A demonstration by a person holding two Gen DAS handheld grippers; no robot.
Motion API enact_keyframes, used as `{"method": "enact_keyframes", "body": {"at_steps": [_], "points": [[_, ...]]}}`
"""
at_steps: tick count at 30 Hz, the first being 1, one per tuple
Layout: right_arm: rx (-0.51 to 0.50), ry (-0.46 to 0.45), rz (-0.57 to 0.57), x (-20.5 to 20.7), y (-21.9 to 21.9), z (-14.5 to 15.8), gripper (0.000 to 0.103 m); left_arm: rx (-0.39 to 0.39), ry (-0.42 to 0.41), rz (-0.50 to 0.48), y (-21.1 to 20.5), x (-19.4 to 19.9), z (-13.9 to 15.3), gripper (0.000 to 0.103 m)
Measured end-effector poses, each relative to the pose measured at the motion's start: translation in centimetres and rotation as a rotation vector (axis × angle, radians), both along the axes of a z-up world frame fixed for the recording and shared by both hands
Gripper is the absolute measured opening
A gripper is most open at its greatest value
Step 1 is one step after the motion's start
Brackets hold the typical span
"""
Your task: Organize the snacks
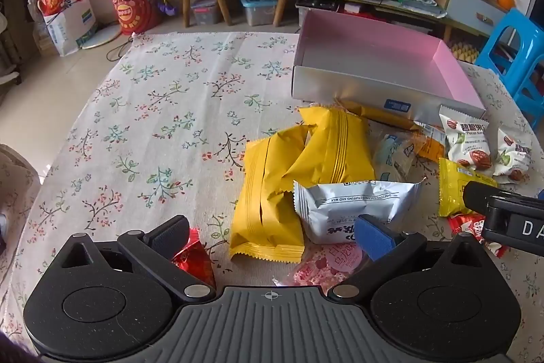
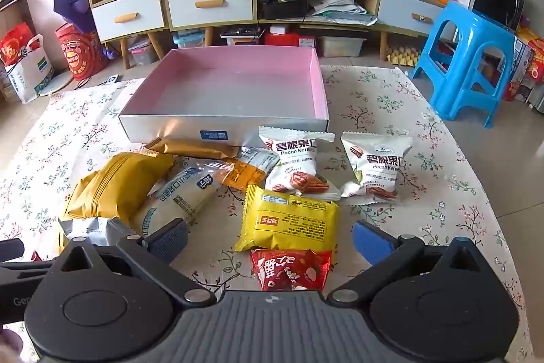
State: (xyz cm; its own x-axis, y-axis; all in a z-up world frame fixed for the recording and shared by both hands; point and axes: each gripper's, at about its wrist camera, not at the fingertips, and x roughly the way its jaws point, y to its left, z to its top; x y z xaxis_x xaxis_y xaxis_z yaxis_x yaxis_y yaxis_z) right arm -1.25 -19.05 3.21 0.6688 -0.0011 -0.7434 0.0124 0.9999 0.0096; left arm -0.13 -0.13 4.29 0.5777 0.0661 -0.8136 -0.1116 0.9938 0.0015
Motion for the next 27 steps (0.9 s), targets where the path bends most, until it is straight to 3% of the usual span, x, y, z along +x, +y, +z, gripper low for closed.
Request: {"method": "enact_keyframes", "body": {"at_steps": [27], "points": [[0.002, -0.005, 0.001, 0.06, 0.18, 0.04, 0.093, -0.002, -0.012, -0.011, -0.13, 0.02, 0.19, 0.103]]}}
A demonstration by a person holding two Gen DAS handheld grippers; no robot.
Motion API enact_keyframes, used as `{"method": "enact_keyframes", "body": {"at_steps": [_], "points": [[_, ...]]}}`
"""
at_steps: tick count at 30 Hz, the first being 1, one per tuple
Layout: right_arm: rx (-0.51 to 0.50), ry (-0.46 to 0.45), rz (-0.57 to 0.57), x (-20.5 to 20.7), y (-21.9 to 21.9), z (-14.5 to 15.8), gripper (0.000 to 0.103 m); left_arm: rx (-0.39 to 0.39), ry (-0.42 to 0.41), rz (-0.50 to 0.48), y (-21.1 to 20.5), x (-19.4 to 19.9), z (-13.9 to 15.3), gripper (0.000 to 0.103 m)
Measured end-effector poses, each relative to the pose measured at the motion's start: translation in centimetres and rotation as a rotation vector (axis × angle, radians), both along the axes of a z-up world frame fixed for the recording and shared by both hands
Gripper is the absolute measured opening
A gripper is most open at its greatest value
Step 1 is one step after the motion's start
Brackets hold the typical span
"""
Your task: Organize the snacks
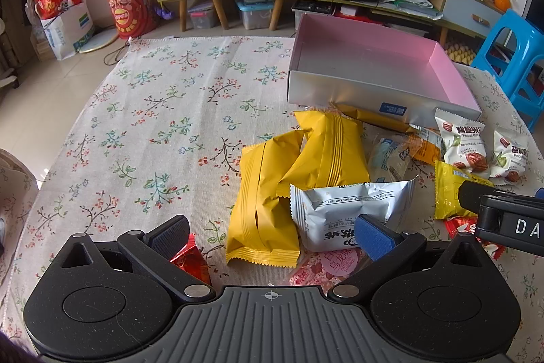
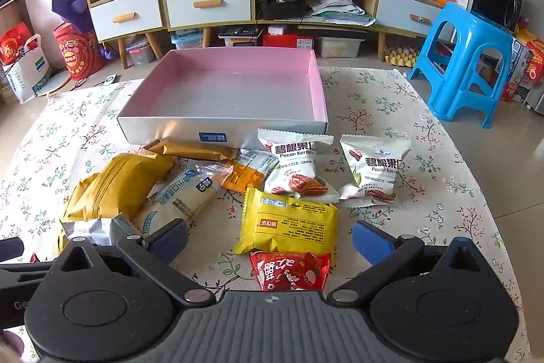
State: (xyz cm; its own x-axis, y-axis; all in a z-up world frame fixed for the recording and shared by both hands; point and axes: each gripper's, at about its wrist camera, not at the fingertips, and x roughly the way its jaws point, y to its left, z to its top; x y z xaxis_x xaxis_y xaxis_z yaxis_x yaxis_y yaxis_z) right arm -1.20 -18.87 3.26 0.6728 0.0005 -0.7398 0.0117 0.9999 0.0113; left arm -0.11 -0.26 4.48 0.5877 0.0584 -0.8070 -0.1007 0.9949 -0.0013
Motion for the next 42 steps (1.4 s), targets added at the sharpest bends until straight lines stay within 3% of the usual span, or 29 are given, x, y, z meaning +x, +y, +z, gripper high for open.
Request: {"method": "enact_keyframes", "body": {"at_steps": [18, 24, 28, 33, 37, 42], "points": [[0.019, -0.019, -0.007, 0.0, -0.6, 0.7, 0.093, 0.015, -0.036, -0.033, 0.1, -0.2, 0.8, 0.103], [0.077, -0.043, -0.022, -0.1, -1.3, 1.3, 0.093, 0.022, -0.052, -0.042, 0.1, -0.2, 1.2, 0.103], [0.054, -0.025, -0.021, -0.1, -1.1, 1.8, 0.093, 0.026, -0.059, -0.055, 0.0, -0.1, 1.5, 0.103], [-0.002, -0.071, -0.002, 0.0, -1.2, 2.8, 0.093, 0.019, -0.066, -0.120, 0.7, 0.5, 2.5, 0.103], [-0.030, -0.185, 0.073, -0.4, -2.0, 3.2, 0.093, -0.008, -0.061, -0.198, 1.9, 1.0, 2.8, 0.103], [0.017, -0.164, 0.153, 0.3, -3.2, 2.6, 0.093, -0.010, -0.046, -0.258, 3.1, 1.3, 2.1, 0.103]]}}
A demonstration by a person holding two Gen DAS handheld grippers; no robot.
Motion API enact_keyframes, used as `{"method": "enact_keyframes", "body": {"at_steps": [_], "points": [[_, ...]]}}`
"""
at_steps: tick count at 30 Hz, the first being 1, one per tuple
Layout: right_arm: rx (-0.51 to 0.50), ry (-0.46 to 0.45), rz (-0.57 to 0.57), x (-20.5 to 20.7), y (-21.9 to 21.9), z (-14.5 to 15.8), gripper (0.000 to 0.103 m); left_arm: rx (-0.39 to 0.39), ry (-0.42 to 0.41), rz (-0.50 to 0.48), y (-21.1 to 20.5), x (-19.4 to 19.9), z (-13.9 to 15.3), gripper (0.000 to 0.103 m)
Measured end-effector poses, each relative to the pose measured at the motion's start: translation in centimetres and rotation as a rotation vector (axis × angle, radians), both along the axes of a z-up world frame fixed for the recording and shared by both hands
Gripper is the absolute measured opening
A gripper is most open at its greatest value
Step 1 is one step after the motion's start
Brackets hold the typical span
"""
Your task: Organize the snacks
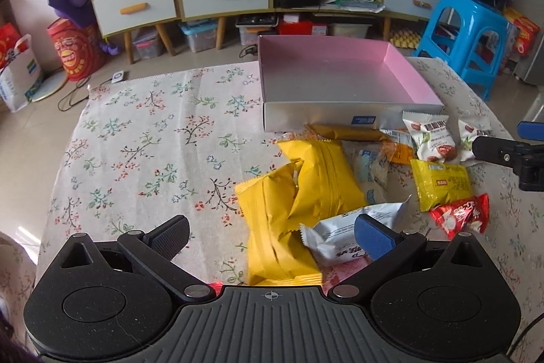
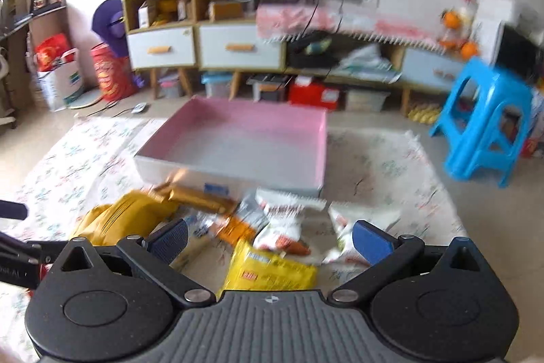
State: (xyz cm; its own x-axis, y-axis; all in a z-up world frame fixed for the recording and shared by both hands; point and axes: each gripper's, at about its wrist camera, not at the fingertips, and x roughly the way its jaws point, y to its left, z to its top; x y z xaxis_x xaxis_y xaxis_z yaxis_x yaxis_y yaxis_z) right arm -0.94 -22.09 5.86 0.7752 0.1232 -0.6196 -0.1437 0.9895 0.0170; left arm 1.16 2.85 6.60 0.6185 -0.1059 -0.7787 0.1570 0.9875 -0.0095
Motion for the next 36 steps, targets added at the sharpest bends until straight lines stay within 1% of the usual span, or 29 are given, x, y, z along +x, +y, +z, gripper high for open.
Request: {"method": "enact_keyframes", "body": {"at_steps": [3, 5, 7, 8, 9, 11, 14, 16, 17, 21, 24, 27, 28, 30, 32, 34, 36], "points": [[0.084, 0.077, 0.002, 0.4, -0.9, -0.8, 0.093, -0.044, -0.034, -0.051, 0.8, -0.3, -0.1, 0.101], [0.131, 0.104, 0.020, 0.3, -1.5, -1.3, 0.091, -0.079, -0.077, -0.123, 1.1, -0.7, 0.0, 0.101], [0.156, 0.131, 0.041, 0.0, -1.7, -1.8, 0.089, -0.084, -0.127, -0.206, 0.8, -1.3, 0.1, 0.098], [0.157, 0.142, 0.048, -0.1, -1.7, -2.0, 0.086, -0.079, -0.145, -0.247, 0.5, -1.5, 0.0, 0.096], [0.155, 0.157, 0.059, -0.2, -1.7, -2.3, 0.085, -0.074, -0.163, -0.290, 0.2, -1.8, -0.1, 0.095], [0.146, 0.188, 0.084, -0.4, -1.6, -2.9, 0.084, -0.076, -0.180, -0.365, -0.6, -2.3, -0.5, 0.089], [0.126, 0.227, 0.125, -0.7, -1.2, -3.7, 0.084, -0.065, -0.189, -0.447, -1.8, -2.7, -1.2, 0.080], [0.106, 0.251, 0.140, -0.7, -0.9, -4.1, 0.083, -0.055, -0.193, -0.490, -2.4, -2.8, -1.6, 0.076], [0.094, 0.263, 0.148, -0.8, -0.7, -4.4, 0.081, -0.051, -0.191, -0.505, -2.8, -2.8, -1.7, 0.073], [0.040, 0.300, 0.166, -0.5, -0.4, -5.4, 0.079, -0.011, -0.194, -0.524, -3.7, -2.7, -2.5, 0.072], [0.009, 0.311, 0.176, -0.5, 0.1, -5.7, 0.078, -0.002, -0.192, -0.536, -4.0, -2.6, -2.7, 0.069], [-0.020, 0.317, 0.185, -0.6, 0.7, -6.1, 0.075, 0.041, -0.196, -0.558, -4.6, -2.6, -3.0, 0.065], [-0.032, 0.317, 0.184, -0.5, 0.7, -6.3, 0.075, 0.061, -0.199, -0.569, -4.9, -2.8, -3.1, 0.063], [-0.053, 0.310, 0.182, -0.6, 1.0, -6.4, 0.073, 0.095, -0.193, -0.589, -5.4, -3.1, -3.5, 0.055], [-0.076, 0.303, 0.178, -0.6, 1.2, -6.6, 0.070, 0.126, -0.184, -0.599, -5.8, -3.3, -3.9, 0.043], [-0.088, 0.297, 0.171, -0.6, 1.3, -6.6, 0.066, 0.157, -0.181, -0.597, -6.0, -3.6, -4.1, 0.038], [-0.095, 0.293, 0.163, -0.5, 1.2, -6.6, 0.060, 0.166, -0.184, -0.596, -6.1, -3.9, -4.0, 0.035]]}}
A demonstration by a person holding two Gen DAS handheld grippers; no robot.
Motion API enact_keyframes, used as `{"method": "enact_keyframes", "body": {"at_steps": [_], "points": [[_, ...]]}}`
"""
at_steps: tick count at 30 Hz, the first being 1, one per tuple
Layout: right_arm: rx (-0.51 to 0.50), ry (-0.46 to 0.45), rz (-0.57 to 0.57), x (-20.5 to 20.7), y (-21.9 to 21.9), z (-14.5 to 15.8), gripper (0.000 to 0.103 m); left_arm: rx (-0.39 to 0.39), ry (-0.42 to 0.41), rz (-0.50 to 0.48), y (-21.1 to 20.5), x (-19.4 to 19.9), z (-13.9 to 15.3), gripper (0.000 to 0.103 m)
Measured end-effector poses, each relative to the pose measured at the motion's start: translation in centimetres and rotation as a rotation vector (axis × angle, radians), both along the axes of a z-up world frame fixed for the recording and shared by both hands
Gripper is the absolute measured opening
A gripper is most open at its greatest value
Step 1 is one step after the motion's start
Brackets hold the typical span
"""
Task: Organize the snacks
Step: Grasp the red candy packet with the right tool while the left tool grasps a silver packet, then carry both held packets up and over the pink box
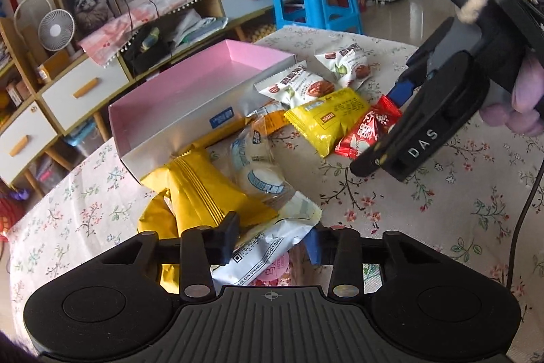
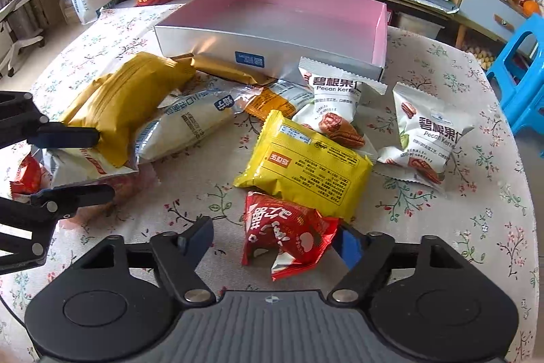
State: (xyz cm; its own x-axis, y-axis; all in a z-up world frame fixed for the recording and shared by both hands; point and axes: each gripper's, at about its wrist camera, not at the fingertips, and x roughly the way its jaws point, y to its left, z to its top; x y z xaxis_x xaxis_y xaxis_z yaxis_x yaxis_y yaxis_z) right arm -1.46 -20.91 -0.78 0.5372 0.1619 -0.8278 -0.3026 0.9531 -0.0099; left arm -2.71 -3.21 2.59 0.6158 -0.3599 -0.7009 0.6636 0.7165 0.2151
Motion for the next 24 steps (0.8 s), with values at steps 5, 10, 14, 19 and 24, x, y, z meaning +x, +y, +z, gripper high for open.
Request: {"method": "enact_keyframes", "body": {"at_steps": [5, 10, 14, 19, 24], "points": [[-0.011, -0.012, -0.035, 0.2, -0.2, 0.0, 0.038, -0.017, 0.007, 0.036, 0.3, -0.3, 0.4, 0.026], [0.039, 0.003, -0.056, 0.6, -0.6, 0.1, 0.030, -0.095, 0.065, 0.132, 1.1, 0.5, 1.0, 0.020], [0.052, 0.002, -0.050, 0.6, -0.4, 0.5, 0.029, -0.177, 0.117, 0.200, 2.3, 1.2, 1.8, 0.015], [0.110, -0.001, -0.050, 0.4, -0.2, 1.6, 0.029, -0.282, 0.200, 0.272, 3.9, 2.2, 2.3, 0.013], [0.194, 0.007, -0.068, 0.5, -0.4, 2.8, 0.029, -0.379, 0.258, 0.311, 5.1, 3.0, 2.6, 0.013]]}}
